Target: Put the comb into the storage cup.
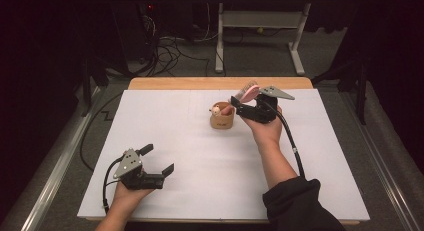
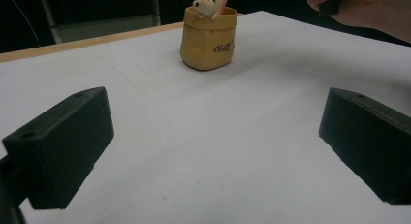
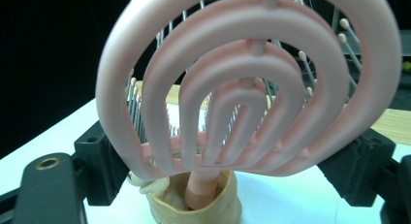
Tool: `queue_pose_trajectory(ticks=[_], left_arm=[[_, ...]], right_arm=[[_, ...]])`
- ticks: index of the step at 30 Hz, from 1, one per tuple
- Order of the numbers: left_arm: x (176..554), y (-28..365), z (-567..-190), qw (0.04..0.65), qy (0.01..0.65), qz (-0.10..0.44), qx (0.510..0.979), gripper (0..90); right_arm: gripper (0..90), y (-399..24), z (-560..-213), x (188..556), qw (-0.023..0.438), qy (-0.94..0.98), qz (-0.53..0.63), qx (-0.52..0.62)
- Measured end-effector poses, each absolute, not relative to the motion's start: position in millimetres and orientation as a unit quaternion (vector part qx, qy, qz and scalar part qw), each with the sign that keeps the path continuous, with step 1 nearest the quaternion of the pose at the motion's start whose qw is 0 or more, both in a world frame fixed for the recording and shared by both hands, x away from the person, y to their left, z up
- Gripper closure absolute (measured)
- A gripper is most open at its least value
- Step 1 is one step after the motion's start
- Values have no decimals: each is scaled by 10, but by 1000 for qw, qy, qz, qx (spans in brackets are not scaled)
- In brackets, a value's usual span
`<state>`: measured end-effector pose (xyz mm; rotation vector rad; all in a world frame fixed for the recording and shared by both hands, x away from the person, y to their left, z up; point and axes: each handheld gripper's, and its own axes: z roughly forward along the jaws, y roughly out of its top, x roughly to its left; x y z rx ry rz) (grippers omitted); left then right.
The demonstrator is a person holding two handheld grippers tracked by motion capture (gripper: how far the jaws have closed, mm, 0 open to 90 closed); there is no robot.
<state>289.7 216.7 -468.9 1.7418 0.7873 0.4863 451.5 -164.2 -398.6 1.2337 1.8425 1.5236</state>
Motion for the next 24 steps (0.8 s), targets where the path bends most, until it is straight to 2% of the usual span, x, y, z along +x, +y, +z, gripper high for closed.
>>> queue_pose_trajectory(ticks=[24], left_arm=[[2895, 2152, -4689, 550, 332, 206, 738, 0]], right_arm=[[165, -1766, -4078, 4467, 215, 665, 546, 461]])
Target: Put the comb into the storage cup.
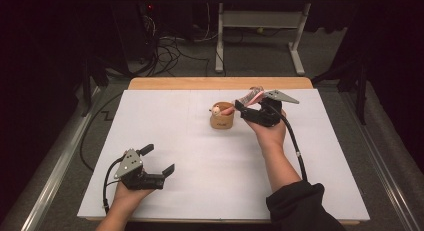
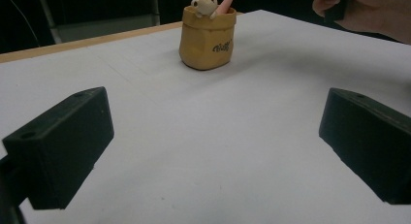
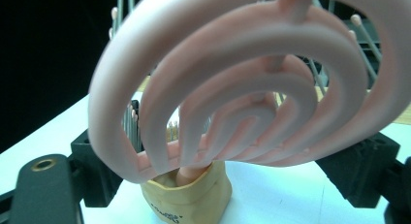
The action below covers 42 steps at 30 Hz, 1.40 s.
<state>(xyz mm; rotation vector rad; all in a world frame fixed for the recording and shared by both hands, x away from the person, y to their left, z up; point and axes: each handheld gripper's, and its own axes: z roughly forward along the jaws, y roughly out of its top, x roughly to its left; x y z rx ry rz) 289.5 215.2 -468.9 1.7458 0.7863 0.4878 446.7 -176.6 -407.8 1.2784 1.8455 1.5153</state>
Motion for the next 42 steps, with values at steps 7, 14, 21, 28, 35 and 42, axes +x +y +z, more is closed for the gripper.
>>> queue_pose_trajectory(ticks=[7, 14, 21, 28, 35, 42], left_arm=[[2896, 2149, -4692, 549, 331, 206, 739, 0], [2894, 2150, -4689, 549, 331, 207, 739, 0], [2894, 2146, -4691, 549, 331, 206, 739, 0], [2895, 2146, -4692, 550, 331, 206, 739, 0], [2896, 2142, -4695, 548, 329, 204, 741, 0], [2897, 2144, -4695, 548, 330, 204, 741, 0]], right_arm=[[157, -1769, -4082, 4466, 211, 668, 543, 462], [148, -1776, -4078, 4466, 213, 670, 539, 464], [126, -1773, -4081, 4467, 214, 673, 535, 464], [94, -1780, -4087, 4469, 213, 680, 527, 463], [30, -1803, -4072, 4463, 211, 685, 523, 462], [9, -1808, -4074, 4458, 210, 690, 517, 461]])
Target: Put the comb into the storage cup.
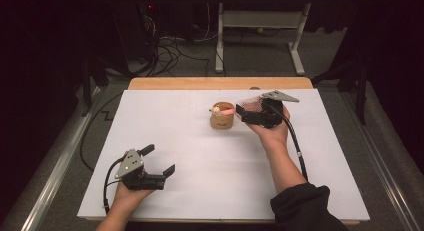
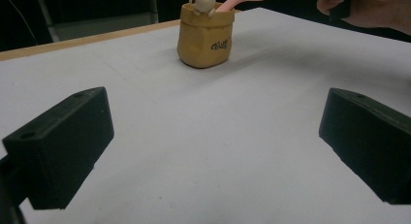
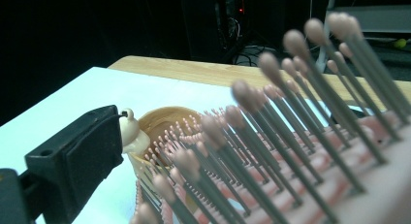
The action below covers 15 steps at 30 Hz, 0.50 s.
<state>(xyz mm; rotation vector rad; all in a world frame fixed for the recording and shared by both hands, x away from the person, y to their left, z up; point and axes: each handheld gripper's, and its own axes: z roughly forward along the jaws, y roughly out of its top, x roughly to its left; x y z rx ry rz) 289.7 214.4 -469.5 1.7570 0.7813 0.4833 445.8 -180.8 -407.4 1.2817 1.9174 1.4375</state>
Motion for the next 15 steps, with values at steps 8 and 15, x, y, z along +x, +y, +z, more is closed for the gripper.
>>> queue_pose_trajectory(ticks=[8, 15], left_arm=[[2899, 2148, -4694, 548, 330, 206, 740, 0], [2903, 2142, -4698, 546, 329, 205, 742, 0]], right_arm=[[5, -1810, -4052, 4412, 218, 697, 512, 453], [5, -1866, -4032, 4337, 223, 696, 510, 454]])
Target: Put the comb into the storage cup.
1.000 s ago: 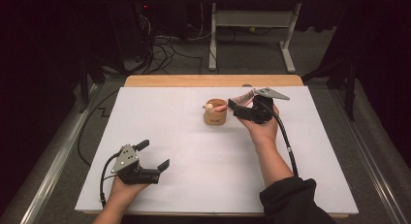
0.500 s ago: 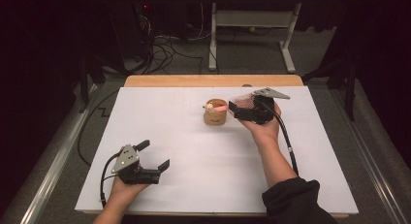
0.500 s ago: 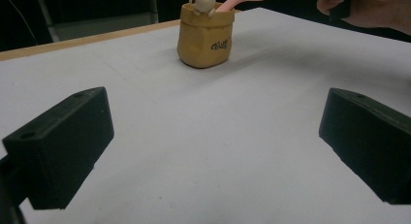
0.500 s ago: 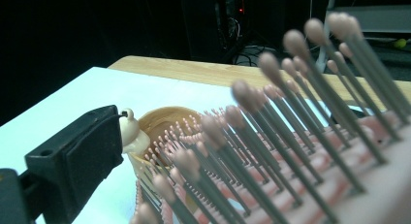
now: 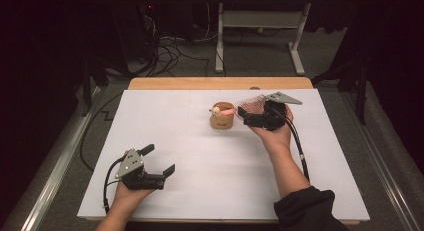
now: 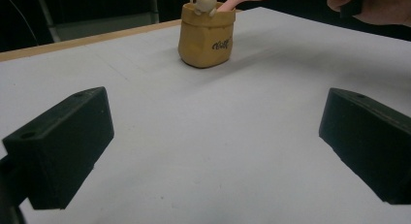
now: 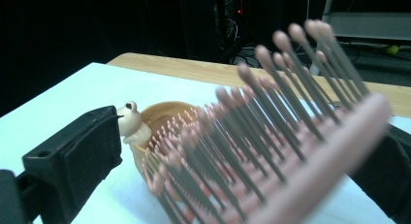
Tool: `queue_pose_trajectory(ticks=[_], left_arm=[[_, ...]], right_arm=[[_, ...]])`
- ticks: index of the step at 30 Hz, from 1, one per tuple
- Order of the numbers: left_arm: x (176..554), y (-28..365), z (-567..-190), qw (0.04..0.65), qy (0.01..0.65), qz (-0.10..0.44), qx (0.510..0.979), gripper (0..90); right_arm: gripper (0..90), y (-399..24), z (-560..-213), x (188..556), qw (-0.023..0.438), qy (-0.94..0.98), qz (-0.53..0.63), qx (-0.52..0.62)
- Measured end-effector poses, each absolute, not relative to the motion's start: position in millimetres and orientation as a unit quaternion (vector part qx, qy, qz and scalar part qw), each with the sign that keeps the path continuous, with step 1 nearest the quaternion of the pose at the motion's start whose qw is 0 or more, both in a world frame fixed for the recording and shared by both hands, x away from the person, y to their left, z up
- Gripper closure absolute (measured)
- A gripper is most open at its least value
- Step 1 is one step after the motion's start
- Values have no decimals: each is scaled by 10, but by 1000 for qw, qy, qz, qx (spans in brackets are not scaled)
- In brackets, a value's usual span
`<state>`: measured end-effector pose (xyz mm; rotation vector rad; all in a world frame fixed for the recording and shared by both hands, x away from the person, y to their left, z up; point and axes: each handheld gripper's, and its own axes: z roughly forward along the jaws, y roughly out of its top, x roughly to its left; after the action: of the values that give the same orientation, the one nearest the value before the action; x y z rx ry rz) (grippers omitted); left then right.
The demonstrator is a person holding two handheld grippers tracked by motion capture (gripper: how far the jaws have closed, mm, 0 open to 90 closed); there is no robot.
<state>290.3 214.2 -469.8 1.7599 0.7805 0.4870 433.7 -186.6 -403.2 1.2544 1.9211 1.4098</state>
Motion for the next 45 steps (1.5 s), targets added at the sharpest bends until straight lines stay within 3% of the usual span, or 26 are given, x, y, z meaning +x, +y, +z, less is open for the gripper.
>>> queue_pose_trajectory(ticks=[28, 45], left_arm=[[2939, 2199, -4716, 537, 338, 206, 744, 0], [2941, 2253, -4704, 539, 348, 205, 739, 0]], right_arm=[[5, -2325, -4466, 3757, 224, 724, 469, 454], [5, -2693, -4606, 3173, 241, 721, 476, 443]])
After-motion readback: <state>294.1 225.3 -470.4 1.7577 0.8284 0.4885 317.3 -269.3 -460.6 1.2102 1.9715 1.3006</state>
